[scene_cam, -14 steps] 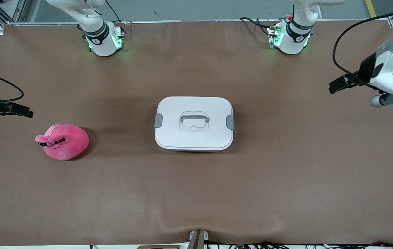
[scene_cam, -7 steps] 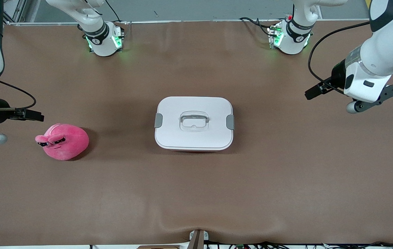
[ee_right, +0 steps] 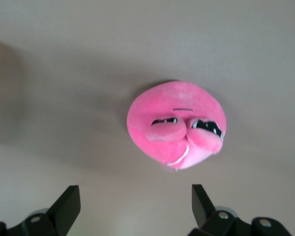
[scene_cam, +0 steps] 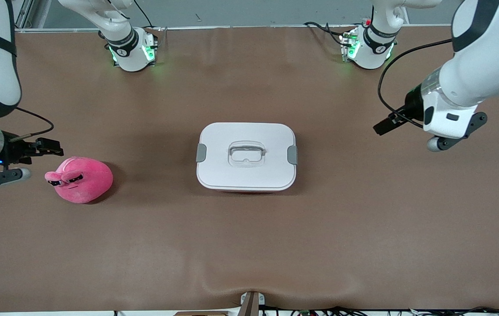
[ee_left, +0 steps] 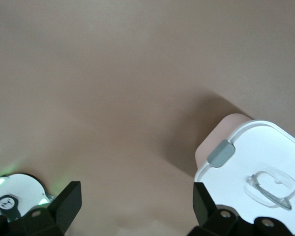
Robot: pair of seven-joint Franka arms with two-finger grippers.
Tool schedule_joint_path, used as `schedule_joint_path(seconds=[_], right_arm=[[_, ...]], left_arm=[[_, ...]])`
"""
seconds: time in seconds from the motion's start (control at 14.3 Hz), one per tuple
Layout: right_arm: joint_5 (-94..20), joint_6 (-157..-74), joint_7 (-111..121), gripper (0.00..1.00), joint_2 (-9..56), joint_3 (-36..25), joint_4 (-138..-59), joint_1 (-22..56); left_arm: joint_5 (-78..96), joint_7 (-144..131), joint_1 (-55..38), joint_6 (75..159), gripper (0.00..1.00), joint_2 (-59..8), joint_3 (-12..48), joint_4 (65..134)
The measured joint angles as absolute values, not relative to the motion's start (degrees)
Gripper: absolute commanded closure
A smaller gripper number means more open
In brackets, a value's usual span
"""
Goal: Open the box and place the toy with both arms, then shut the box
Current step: 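Lower the right gripper onto the plush while the left gripper approaches the lid handle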
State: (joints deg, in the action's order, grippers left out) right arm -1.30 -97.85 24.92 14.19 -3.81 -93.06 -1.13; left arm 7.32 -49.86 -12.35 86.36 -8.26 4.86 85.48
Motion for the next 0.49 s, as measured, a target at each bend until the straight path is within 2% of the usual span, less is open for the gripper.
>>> schedule_joint_path(seconds=[0.49], right_arm=[[-1.3, -111.6, 54.2, 0.00, 13.4, -4.3, -100.7, -1.7]], left_arm=[[7.3, -64.5, -19.4, 90.0, 0.00, -10.0, 5.0, 85.5]])
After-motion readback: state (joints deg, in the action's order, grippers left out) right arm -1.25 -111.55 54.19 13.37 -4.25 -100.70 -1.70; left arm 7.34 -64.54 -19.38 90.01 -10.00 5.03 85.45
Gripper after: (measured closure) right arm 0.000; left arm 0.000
